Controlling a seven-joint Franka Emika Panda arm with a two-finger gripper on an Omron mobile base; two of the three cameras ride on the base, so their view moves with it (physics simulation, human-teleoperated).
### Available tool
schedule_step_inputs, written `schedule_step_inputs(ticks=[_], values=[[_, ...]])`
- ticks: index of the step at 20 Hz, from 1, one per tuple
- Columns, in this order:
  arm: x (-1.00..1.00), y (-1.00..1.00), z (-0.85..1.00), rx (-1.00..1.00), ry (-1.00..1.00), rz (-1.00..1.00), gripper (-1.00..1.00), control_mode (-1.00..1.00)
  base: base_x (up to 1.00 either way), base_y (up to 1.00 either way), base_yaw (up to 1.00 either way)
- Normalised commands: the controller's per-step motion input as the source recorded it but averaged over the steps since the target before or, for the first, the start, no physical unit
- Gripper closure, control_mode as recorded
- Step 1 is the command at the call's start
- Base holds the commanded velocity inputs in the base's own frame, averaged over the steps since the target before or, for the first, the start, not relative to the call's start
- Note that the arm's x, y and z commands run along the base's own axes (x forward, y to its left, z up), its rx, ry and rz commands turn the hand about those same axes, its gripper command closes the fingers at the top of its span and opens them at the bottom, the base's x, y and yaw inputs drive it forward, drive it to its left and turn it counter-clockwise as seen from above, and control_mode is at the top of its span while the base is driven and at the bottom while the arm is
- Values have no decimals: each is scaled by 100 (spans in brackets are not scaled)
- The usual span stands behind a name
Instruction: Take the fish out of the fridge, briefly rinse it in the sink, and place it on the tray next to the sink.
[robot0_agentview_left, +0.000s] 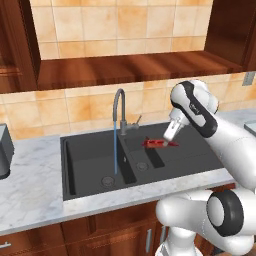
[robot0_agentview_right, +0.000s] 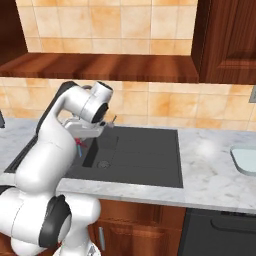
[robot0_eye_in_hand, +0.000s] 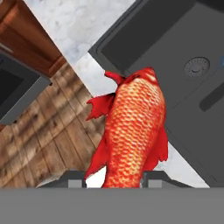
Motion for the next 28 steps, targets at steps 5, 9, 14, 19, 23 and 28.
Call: schedule_step_inputs(ticks=[5,9,14,19,23,28], values=[[42,28,-20,0,0,0,100,-100,0,0,0],[6,23,-45,0,-5,0,100,-100,0,0,0],[21,17,-15,0,-17,0,100,-100,0,0,0],[58,14,-8,0,-16,-2,100,-100,0,0,0],[41,16,-2,1,-11,0,100,-100,0,0,0],[4,28,-1,0,-2,2,100,-100,0,0,0]])
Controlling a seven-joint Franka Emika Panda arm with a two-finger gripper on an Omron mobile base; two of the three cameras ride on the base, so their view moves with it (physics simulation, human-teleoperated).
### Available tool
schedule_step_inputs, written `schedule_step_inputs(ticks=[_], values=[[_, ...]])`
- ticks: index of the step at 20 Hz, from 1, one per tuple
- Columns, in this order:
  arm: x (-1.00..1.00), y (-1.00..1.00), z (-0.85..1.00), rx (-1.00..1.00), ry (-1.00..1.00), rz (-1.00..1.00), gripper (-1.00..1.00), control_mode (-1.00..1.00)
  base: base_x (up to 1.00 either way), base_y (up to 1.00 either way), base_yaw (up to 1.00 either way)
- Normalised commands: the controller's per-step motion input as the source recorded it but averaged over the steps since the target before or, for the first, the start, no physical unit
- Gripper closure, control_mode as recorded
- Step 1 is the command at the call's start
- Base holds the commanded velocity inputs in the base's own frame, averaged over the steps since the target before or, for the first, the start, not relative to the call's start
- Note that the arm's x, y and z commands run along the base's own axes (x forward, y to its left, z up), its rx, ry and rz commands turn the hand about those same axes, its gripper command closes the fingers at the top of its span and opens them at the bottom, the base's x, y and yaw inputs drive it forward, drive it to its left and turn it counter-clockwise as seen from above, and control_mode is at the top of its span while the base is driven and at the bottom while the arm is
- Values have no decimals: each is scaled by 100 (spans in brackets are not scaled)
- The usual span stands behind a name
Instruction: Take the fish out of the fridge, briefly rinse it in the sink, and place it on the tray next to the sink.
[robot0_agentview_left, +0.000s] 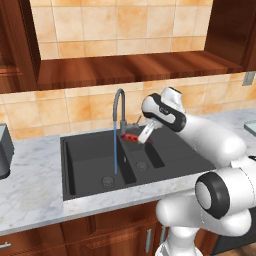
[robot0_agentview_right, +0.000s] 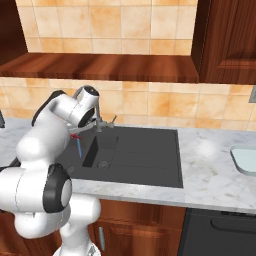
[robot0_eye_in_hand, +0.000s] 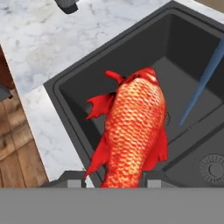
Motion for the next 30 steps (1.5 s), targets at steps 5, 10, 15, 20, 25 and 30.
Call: schedule_step_inputs(ticks=[5,10,15,20,25,30], values=[[46,15,-17,-2,-5,0,100,-100,0,0,0],[55,5,-22,0,-4,0,100,-100,0,0,0],[17,0,-2,0,-2,0,100,-100,0,0,0],[11,0,-10,-9,-9,0,100,-100,0,0,0],[4,-9,-21,-8,-9,1,100,-100,0,0,0],[0,-27,-5,0,-7,4,100,-100,0,0,0]])
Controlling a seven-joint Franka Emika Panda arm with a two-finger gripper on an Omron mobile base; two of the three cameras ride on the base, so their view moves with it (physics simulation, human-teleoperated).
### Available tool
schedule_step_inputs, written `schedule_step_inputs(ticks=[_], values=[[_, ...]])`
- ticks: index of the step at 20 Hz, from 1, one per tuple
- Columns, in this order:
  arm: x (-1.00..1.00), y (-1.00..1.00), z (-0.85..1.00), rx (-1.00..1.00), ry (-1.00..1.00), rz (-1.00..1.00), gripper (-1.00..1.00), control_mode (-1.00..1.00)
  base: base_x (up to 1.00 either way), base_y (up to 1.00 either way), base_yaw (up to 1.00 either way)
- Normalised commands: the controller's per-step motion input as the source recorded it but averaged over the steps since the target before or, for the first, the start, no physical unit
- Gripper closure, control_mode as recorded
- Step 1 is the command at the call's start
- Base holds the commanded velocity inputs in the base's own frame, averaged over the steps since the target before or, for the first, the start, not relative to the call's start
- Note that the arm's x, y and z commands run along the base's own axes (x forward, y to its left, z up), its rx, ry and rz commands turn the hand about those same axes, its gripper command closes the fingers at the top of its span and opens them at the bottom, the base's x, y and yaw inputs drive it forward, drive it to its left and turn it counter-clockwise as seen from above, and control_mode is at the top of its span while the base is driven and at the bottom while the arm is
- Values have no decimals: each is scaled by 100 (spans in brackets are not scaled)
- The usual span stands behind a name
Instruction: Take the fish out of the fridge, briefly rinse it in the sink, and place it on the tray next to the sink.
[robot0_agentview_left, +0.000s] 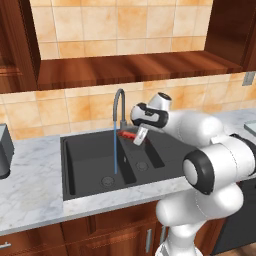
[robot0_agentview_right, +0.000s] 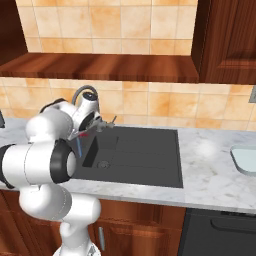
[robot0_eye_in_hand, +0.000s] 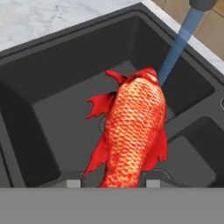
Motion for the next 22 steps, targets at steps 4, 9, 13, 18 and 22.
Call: schedule_step_inputs(ticks=[4,9,13,18,22], values=[[19,-2,-1,0,-5,0,100,-100,0,0,0],[52,10,-13,-14,-5,0,100,-100,0,0,0],[31,33,-8,-8,0,0,100,-100,0,0,0],[6,62,-7,-9,-1,3,100,-100,0,0,0],[45,3,-7,-10,-5,0,100,-100,0,0,0]])
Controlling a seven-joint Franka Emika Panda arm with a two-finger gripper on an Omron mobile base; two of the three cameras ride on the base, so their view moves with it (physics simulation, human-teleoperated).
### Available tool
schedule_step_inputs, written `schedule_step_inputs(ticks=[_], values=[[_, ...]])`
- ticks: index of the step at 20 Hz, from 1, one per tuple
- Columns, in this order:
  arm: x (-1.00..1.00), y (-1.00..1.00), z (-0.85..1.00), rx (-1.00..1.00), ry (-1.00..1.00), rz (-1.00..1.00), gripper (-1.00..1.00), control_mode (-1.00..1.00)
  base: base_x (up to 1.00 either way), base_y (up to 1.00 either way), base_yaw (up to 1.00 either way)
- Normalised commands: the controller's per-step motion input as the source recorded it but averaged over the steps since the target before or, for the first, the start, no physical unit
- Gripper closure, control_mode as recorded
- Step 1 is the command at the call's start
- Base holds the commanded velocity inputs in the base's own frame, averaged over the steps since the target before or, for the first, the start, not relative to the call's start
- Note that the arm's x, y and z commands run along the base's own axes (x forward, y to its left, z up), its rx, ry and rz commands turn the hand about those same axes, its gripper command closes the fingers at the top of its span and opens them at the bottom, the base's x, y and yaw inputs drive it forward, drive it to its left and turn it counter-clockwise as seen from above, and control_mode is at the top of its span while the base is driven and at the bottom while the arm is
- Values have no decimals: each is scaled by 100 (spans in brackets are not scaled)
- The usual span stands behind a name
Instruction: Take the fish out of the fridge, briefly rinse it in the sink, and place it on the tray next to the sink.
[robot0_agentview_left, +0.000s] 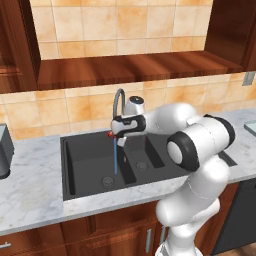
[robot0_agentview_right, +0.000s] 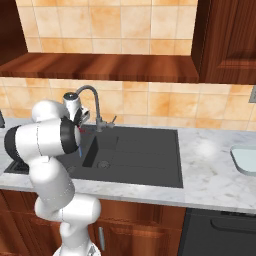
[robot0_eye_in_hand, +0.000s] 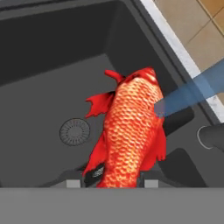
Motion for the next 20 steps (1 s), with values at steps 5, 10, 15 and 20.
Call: schedule_step_inputs(ticks=[5,10,15,20], values=[[36,-25,-20,-12,-10,0,100,-100,0,0,0],[23,-24,-24,-9,-7,0,100,-100,0,0,0],[27,-3,-15,-6,-1,0,100,-100,0,0,0],[-1,20,13,-3,-16,-2,100,-100,0,0,0]])
